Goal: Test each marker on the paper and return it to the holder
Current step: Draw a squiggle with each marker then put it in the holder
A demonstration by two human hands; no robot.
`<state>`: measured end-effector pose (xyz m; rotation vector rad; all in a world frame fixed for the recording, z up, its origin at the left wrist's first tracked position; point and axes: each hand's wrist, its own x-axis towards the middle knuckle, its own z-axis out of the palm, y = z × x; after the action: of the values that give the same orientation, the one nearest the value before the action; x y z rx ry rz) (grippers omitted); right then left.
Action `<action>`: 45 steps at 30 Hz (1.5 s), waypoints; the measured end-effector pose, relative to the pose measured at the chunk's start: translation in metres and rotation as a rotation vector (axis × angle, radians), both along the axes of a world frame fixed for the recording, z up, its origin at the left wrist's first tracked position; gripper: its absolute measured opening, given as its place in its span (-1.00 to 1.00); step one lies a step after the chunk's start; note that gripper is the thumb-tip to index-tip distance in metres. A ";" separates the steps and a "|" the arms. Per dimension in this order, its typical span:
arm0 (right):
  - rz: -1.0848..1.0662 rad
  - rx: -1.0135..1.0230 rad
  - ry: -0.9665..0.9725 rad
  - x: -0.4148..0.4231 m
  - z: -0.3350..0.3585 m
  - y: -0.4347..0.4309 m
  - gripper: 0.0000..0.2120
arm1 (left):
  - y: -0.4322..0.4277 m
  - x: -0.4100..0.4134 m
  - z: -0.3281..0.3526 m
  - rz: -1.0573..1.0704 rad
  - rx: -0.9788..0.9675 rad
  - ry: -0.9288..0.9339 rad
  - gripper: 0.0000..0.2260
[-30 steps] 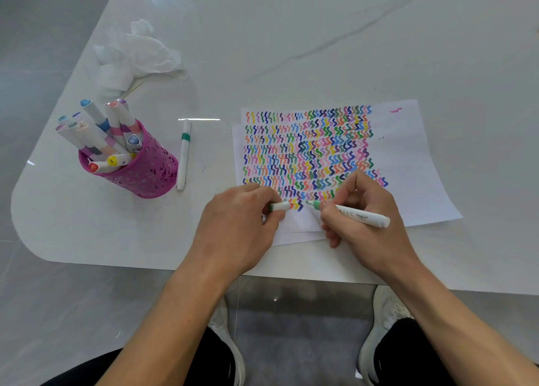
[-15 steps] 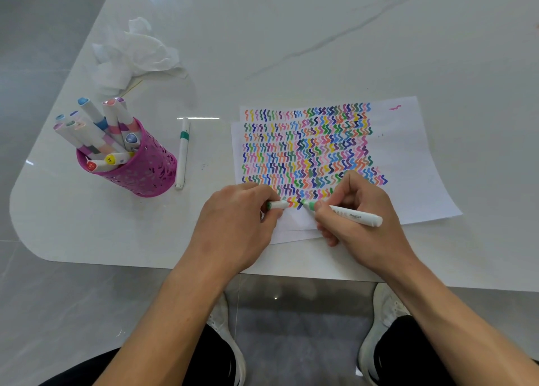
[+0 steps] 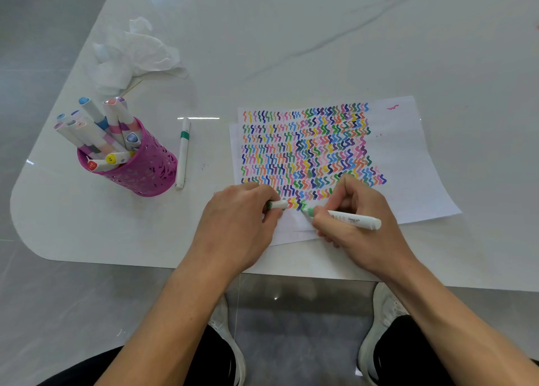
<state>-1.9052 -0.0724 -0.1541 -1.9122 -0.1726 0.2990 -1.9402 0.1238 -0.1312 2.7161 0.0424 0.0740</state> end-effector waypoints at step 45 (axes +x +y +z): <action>-0.055 0.469 0.149 0.006 0.017 0.003 -0.86 | -0.007 -0.002 0.009 0.059 -0.835 0.207 -0.86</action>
<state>-1.8996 -0.0693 -0.1370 -1.4222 -0.0805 0.3303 -1.9427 0.1165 -0.1222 1.8773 0.1723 -0.1720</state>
